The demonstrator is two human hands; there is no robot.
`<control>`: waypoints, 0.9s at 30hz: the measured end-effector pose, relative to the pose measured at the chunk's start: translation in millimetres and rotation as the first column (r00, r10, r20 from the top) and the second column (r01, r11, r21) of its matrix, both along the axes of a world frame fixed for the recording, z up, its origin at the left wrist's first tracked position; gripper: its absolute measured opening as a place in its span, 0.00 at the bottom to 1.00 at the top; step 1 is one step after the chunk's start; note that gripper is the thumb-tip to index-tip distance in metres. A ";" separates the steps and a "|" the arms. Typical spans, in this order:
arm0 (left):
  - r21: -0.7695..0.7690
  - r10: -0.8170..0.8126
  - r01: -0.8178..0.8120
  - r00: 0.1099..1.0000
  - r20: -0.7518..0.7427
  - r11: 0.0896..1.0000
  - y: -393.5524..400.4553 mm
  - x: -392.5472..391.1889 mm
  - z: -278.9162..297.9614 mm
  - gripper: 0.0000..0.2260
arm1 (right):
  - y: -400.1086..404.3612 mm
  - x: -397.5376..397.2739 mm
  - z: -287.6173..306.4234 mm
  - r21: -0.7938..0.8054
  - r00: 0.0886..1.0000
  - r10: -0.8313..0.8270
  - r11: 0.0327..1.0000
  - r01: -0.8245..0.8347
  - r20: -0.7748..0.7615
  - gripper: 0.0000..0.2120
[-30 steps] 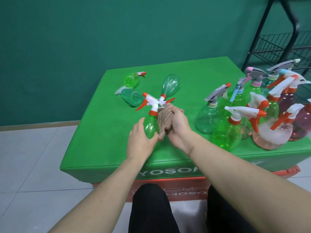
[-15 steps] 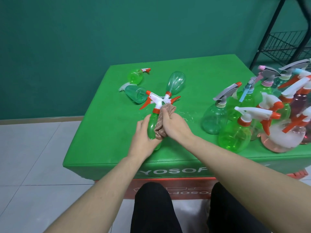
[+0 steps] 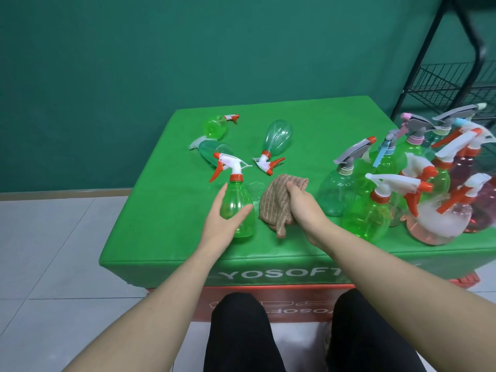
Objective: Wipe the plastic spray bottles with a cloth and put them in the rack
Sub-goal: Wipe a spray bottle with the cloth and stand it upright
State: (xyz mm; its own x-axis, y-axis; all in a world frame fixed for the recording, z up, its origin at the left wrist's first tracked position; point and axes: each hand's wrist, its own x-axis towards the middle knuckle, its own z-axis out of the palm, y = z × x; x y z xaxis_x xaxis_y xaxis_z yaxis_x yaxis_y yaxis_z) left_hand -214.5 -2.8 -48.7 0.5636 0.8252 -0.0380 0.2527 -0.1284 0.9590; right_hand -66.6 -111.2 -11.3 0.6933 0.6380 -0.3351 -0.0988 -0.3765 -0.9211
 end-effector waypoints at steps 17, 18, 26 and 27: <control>-0.750 0.144 0.217 0.912 0.385 0.625 1.8 8.8 -19.3 0.32 | 40.4 -27.8 24.8 0.130 0.939 0.155 0.971 -0.203 0.305 0.20; -0.751 0.147 0.221 0.909 0.390 0.622 2.5 8.2 -21.6 0.32 | 44.0 -29.7 20.1 0.136 0.903 0.186 0.957 -0.255 0.388 0.20; -0.700 0.044 0.272 0.916 0.398 0.660 0.8 9.0 -24.6 0.26 | 48.0 -30.4 -18.0 -0.143 0.580 0.405 0.884 -0.444 0.707 0.25; -0.698 0.037 0.275 0.917 0.396 0.661 1.3 9.0 -25.1 0.25 | 49.2 -30.5 -18.5 -0.143 0.581 0.400 0.888 -0.437 0.709 0.24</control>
State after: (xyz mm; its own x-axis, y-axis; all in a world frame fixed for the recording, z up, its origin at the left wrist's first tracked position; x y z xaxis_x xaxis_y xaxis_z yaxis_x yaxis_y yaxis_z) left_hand -205.5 -1.5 -73.8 0.7550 0.5377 -0.3754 -0.0792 0.6431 0.7617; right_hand -97.1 -62.0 -29.8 0.3543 0.9198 0.1686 0.7399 -0.1655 -0.6520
